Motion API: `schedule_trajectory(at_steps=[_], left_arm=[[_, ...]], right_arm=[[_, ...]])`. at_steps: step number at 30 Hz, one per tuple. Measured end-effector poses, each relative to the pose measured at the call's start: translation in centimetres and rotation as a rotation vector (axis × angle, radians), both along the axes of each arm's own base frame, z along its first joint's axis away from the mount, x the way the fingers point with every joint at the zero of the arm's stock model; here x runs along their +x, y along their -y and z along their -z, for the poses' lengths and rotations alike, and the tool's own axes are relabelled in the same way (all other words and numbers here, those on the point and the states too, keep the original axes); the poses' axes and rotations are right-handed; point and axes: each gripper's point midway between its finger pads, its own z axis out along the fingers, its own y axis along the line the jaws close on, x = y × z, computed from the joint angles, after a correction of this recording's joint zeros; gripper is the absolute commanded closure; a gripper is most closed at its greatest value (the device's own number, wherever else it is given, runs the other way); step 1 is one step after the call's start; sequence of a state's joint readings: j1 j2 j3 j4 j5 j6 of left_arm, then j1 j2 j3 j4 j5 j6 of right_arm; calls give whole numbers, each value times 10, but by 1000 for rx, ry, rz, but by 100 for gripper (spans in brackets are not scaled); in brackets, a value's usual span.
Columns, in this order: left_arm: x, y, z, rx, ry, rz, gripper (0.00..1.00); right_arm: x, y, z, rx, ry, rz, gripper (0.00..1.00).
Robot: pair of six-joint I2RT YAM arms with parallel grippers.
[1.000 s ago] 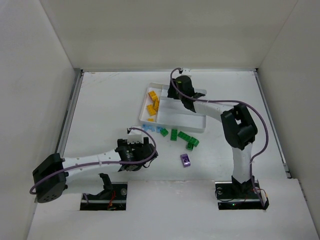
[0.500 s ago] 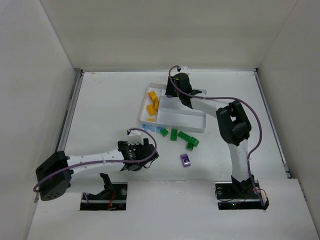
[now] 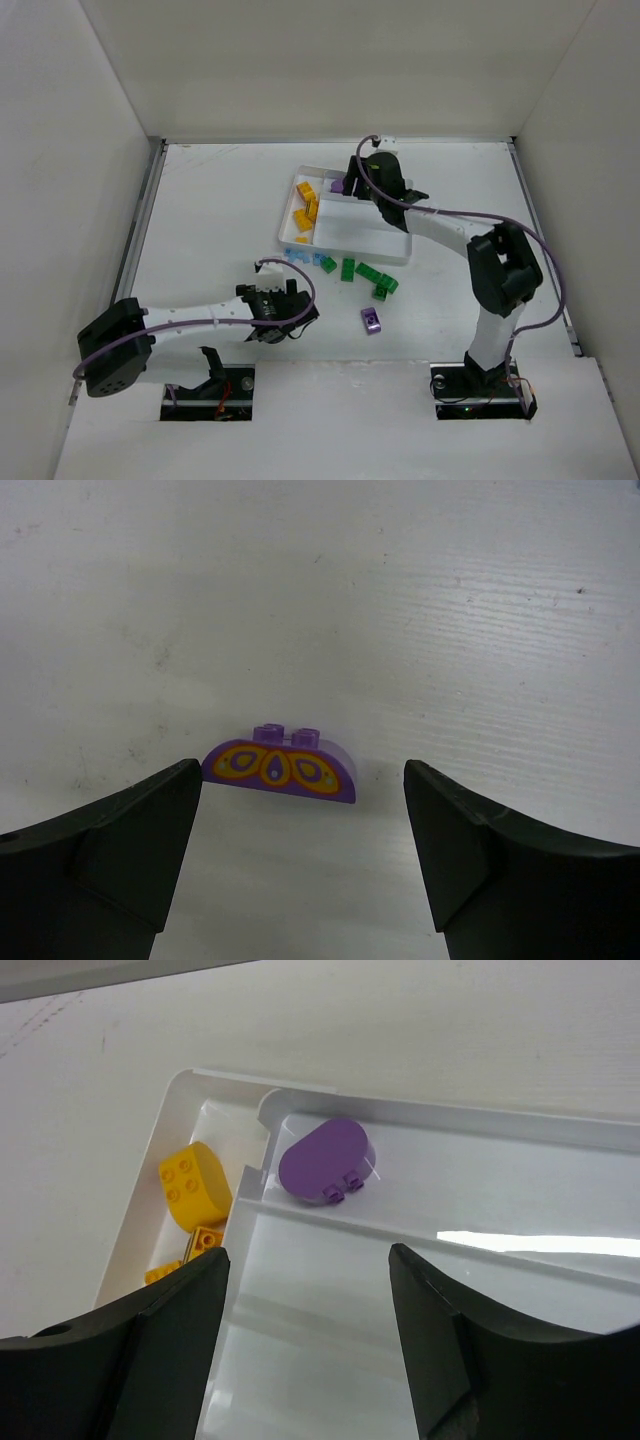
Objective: Sort the legos into containers by color
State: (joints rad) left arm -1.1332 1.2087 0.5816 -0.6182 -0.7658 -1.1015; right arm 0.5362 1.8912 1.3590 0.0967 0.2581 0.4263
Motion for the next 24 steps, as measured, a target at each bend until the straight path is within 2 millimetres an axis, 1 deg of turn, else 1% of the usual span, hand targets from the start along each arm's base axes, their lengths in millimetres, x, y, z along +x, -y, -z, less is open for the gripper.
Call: schedule_trajectory(at_steps=[3, 4, 7, 12, 16, 17, 19, 22, 24], left_arm=[[0, -1, 3, 16, -5, -2, 21], [0, -2, 4, 23, -5, -2, 22], [1, -3, 4, 36, 4, -4, 21], [3, -4, 3, 35, 14, -20, 21], [4, -5, 5, 32, 12, -30, 21], [4, -4, 6, 30, 9, -32, 22], [4, -2, 8, 18, 7, -36, 27], [5, 4, 8, -11, 13, -41, 30], [5, 8, 7, -27, 20, -36, 33]], right_arm=[[-20, 7, -8, 12, 15, -4, 29], [-26, 7, -10, 18, 17, -7, 29], [-46, 6, -13, 31, 21, -25, 29], [-86, 2, -3, 29, -1, -71, 29], [-115, 6, 6, 27, -20, -92, 29], [-121, 10, 7, 28, -20, -92, 29], [-133, 16, 7, 31, -19, -92, 30], [-145, 26, 4, 38, -5, -84, 30], [-152, 29, 4, 41, -2, -85, 31]])
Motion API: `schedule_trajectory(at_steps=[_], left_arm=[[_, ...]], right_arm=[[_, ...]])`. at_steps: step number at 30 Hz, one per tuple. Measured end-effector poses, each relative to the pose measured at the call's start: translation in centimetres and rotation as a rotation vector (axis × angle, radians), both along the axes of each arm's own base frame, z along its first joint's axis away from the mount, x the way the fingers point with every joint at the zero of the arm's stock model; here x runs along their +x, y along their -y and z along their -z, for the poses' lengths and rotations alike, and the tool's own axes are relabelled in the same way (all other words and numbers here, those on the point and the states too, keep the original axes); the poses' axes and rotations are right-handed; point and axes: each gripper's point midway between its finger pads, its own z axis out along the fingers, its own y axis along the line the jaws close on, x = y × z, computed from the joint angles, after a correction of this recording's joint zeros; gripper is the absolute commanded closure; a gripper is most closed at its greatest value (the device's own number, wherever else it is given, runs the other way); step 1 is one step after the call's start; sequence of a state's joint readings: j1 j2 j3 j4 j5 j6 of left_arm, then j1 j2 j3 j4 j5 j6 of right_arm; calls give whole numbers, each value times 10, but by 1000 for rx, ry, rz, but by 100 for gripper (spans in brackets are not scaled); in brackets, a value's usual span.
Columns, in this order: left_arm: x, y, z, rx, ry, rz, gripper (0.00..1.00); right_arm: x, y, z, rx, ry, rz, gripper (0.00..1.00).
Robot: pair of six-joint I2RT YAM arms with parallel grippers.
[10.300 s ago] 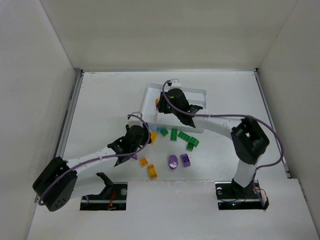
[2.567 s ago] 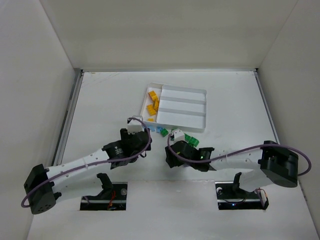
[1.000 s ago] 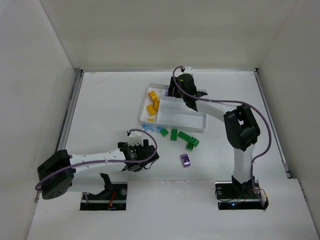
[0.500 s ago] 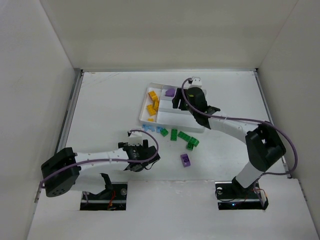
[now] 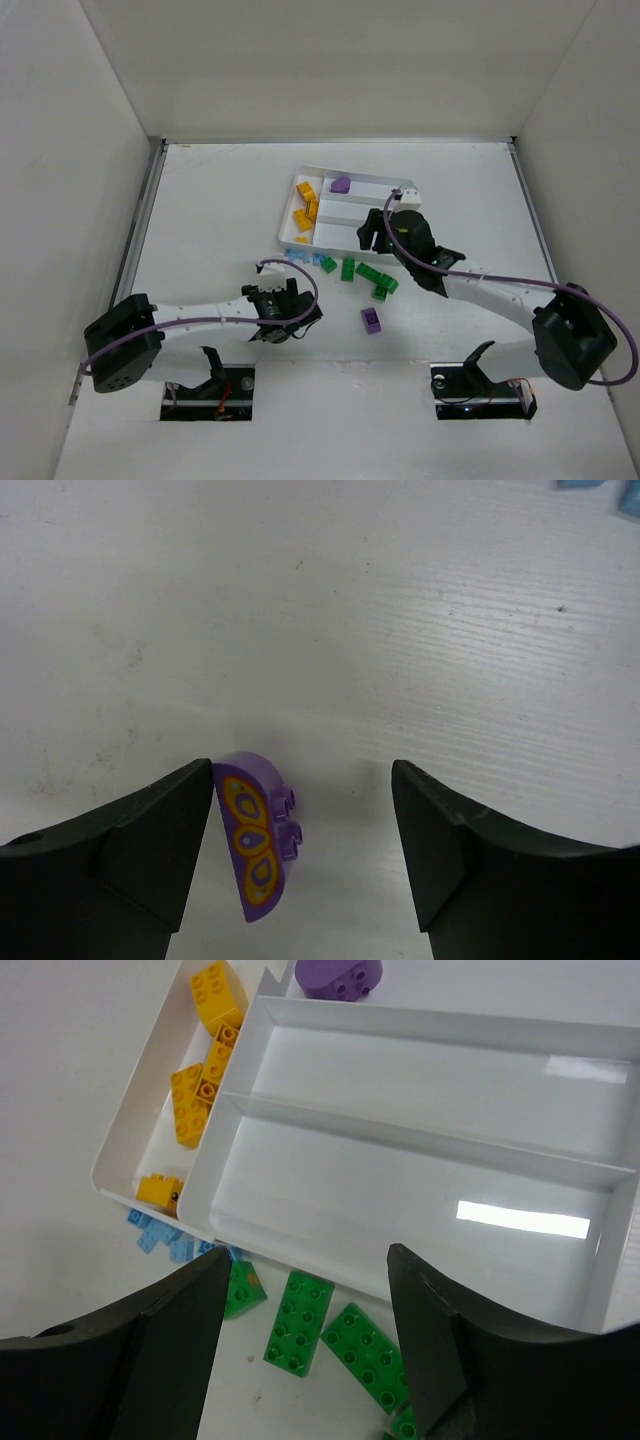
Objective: Sort the legos into containers by color
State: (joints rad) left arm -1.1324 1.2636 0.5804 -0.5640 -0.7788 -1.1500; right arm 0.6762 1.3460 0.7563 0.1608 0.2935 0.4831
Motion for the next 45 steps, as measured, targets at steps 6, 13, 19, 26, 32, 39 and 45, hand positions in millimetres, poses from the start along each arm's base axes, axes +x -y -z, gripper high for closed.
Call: schedule_trajectory(at_steps=[6, 13, 19, 26, 32, 39, 45], left_arm=[[-2, 6, -2, -32, 5, 10, 47], [-11, 9, 7, -25, -32, 24, 64], [-14, 9, 11, 0, -50, 47, 82], [-4, 21, -4, -52, -10, 99, 85], [44, 45, -59, -188, 111, 104, 84], [146, 94, -127, -348, 264, 138, 83], [224, 136, -126, -433, 254, 194, 84]], right_arm=[[-13, 10, 10, -9, -13, 6, 33], [-31, 29, 6, 5, 1, 47, 62], [-72, 33, 32, -75, -101, 41, 43], [-137, 17, 59, -194, -209, -77, 30], [-172, -1, 76, -227, -269, -168, 30], [-179, 0, 95, -244, -313, -154, 34], [-182, 1, 104, -226, -322, -159, 40]])
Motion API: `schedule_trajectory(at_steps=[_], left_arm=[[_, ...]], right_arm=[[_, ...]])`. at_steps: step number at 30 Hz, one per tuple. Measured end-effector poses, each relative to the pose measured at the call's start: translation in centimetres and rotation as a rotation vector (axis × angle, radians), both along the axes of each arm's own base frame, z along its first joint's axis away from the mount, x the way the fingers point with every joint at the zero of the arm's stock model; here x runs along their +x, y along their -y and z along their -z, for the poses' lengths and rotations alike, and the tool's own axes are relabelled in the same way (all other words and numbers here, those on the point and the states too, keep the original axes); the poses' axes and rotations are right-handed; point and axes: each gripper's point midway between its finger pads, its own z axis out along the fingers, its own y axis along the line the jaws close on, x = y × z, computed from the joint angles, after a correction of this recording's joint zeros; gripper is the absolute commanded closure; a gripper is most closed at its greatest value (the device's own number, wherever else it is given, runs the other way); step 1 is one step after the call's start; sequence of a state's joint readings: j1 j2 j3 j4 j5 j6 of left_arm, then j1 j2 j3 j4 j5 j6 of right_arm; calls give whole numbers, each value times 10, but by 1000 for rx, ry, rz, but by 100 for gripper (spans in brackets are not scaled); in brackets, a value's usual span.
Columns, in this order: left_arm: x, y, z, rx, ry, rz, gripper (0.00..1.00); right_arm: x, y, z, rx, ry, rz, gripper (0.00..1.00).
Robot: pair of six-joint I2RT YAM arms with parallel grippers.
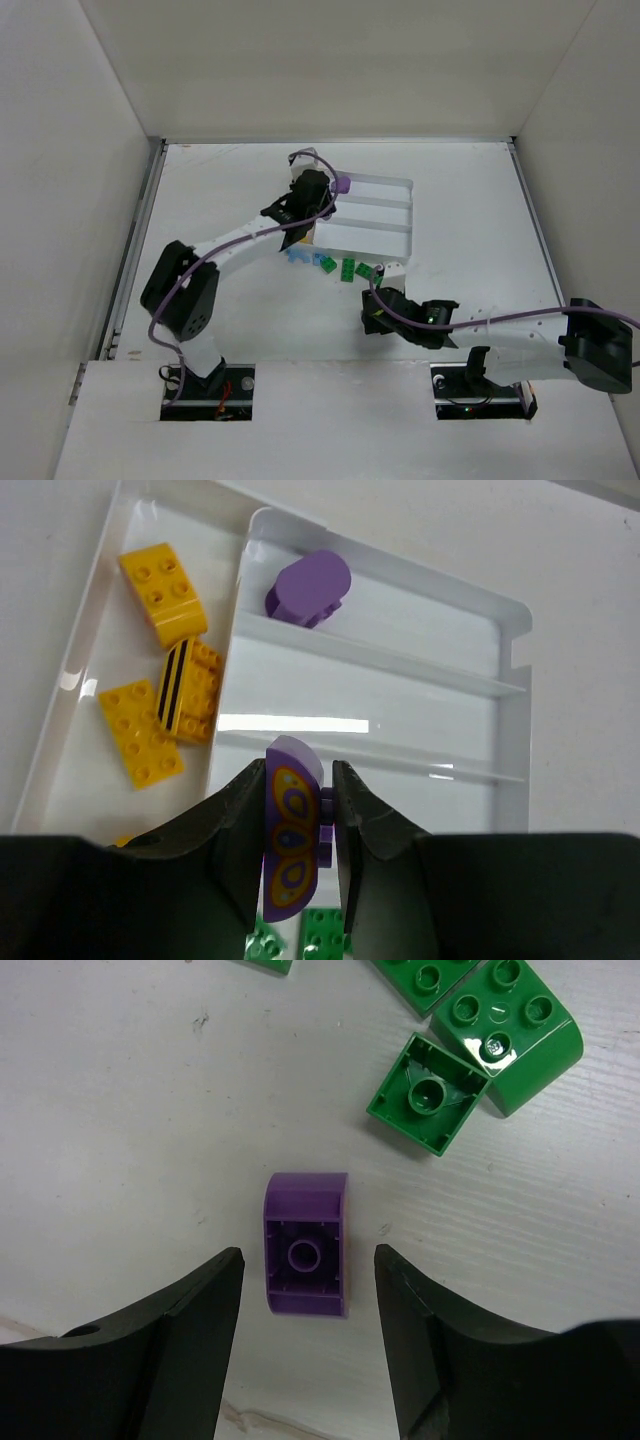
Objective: Sort the legos into containers by color
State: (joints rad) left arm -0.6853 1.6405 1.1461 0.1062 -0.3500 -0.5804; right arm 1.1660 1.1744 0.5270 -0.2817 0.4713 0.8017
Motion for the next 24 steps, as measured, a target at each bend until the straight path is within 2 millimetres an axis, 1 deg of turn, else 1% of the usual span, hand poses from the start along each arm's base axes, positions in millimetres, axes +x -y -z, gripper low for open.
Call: schedule_trajectory(at_steps=[2, 4, 7, 11, 13, 16, 19, 24], left_arm=[[21, 11, 8, -12, -14, 20, 84], [37, 21, 15, -14, -20, 34, 84], [54, 38, 23, -18, -24, 62, 84], [78, 60, 26, -18, -3, 90, 83], [92, 72, 25, -19, 15, 102, 83], [114, 89, 27, -22, 45, 115, 83], [132, 102, 35, -20, 61, 120, 83], [149, 114, 55, 1, 67, 131, 81]], right_arm=[[0, -2, 0, 9, -2, -3, 41], [-1, -5, 1, 14, -6, -9, 44], [-2, -6, 6, 5, -17, -14, 49], [-2, -7, 10, 2, -22, -16, 61], [-2, -8, 9, 9, -20, -17, 64], [-2, -9, 9, 22, -18, -12, 65], [-2, -7, 7, 38, -14, -8, 65], [-3, -6, -5, 94, 6, -2, 65]])
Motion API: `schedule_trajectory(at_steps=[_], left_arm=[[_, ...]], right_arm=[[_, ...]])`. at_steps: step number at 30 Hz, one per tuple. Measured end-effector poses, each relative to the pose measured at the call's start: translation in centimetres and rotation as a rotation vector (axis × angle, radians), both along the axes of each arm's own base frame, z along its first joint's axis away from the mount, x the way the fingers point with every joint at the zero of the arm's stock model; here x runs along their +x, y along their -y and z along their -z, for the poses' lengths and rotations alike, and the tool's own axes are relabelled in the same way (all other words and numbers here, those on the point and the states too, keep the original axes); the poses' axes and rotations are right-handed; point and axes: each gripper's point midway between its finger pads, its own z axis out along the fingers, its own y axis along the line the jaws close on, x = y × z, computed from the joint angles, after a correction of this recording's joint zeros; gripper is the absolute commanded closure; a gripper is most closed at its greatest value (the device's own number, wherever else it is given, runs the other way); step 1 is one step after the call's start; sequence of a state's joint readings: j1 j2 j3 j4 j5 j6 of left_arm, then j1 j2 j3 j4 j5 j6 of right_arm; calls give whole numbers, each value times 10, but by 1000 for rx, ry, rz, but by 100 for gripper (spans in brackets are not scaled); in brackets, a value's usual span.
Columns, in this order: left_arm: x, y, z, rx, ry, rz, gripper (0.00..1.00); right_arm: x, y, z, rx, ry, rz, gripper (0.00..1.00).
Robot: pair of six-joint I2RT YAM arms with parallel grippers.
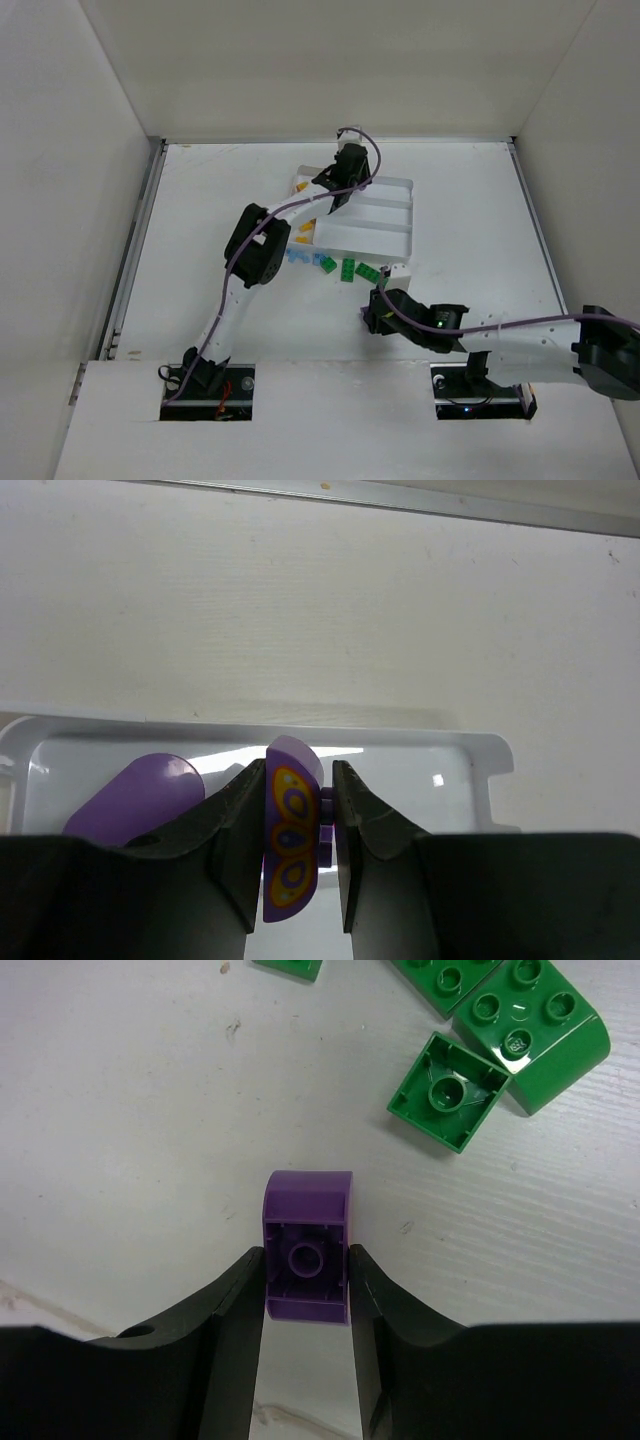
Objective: Sort the legos into containers by color
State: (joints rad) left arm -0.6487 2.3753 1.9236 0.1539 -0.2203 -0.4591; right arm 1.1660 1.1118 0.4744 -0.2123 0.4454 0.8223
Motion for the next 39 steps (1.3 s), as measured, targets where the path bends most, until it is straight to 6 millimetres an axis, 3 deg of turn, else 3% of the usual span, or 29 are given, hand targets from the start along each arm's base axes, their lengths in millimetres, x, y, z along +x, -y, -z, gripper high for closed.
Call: schedule_trajectory(at_steps=[5, 11, 16, 20, 23, 29, 31, 34, 39], left_arm=[[5, 5, 12, 34, 7, 13, 73], [7, 2, 13, 67, 24, 9, 50], [2, -4, 25, 90, 11, 8, 47], [-16, -21, 23, 111, -11, 5, 53], [-37, -41, -1, 95, -5, -6, 55], [-91, -87, -78, -18, 74, -60, 55], [-113, -96, -94, -45, 107, -72, 54], [-155, -97, -86, -31, 107, -50, 51], [-223, -97, -25, 91, 12, 36, 46]], right_arm=[[3, 1, -18, 73, 29, 13, 65], [23, 11, -37, 111, 79, 71, 65], [63, 28, -57, 119, 144, 172, 65], [115, 44, -77, 148, 202, 293, 66], [158, 52, -87, 149, 230, 368, 66], [255, 59, -108, 140, 302, 466, 66], [285, 65, -110, 137, 321, 499, 66], [325, 72, -108, 125, 333, 537, 66], [364, 77, -91, 101, 320, 563, 65]])
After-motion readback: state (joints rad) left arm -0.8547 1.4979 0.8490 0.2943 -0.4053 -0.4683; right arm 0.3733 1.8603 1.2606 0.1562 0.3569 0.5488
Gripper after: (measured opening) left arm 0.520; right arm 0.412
